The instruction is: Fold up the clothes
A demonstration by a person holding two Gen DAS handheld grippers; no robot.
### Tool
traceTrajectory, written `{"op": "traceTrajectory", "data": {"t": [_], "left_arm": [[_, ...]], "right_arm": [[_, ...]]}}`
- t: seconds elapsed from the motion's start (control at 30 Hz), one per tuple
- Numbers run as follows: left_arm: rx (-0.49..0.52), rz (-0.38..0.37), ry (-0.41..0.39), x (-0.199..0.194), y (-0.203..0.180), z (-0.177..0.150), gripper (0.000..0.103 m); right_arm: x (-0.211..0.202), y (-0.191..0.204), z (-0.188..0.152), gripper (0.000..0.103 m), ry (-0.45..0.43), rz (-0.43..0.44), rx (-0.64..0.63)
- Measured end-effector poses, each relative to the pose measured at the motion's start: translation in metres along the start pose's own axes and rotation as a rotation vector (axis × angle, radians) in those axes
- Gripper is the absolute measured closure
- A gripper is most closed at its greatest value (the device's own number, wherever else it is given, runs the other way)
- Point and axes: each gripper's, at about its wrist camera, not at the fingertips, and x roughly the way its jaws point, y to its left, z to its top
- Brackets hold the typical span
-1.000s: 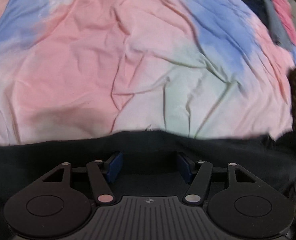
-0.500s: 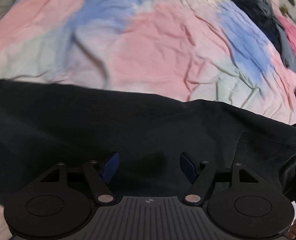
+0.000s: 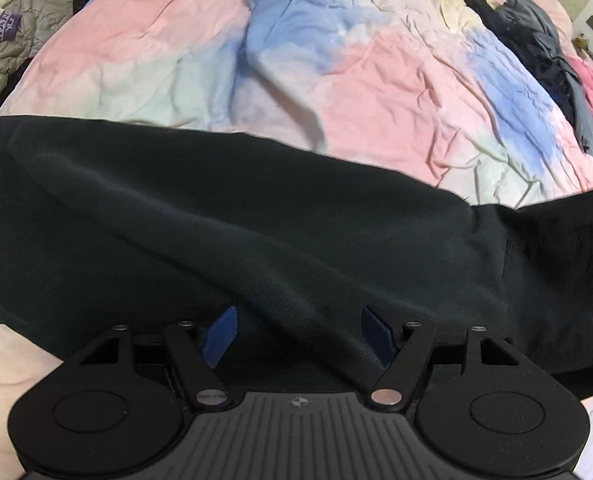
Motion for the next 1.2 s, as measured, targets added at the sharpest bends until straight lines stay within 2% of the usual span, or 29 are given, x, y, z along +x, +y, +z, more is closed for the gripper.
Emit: {"op": "traceTrajectory", "data": {"t": [0.23,0.47,0.67,0.87,1.07,1.13,1.2], "left_arm": [[0.005,-0.091,-0.044,-0.019,0.051,0.007,0.032],[0.025,-0.162,-0.06,-0.038,0.122,0.02,0.032],[0.017,-0.177,-0.069,-0.049,0.182,0.031,0.032],[0.001,-0.137,-0.06,-0.046,0.232,0.034,0.032],[0.017,-0.103,-0.022,-0.038,0.269,0.025,0.037],[0.017,-0.093,-0.018,-0.039,0.275,0.018,0.037],[0.007,-0.094,-0.021,-0.038,0.28,0.014,0.036]], "right_arm": [[-0.016,0.096,-0.042,0.082,-0.049,-0.049,-0.129],[-0.017,0.194,-0.11,0.082,-0.076,-0.123,-0.275],[-0.002,0.258,-0.178,0.082,-0.078,-0.172,-0.406],[0.038,0.297,-0.274,0.082,0.044,-0.177,-0.575],[0.079,0.313,-0.381,0.081,0.252,-0.147,-0.731],[0.09,0.31,-0.401,0.08,0.297,-0.146,-0.77],[0.092,0.308,-0.406,0.079,0.31,-0.135,-0.784]]}}
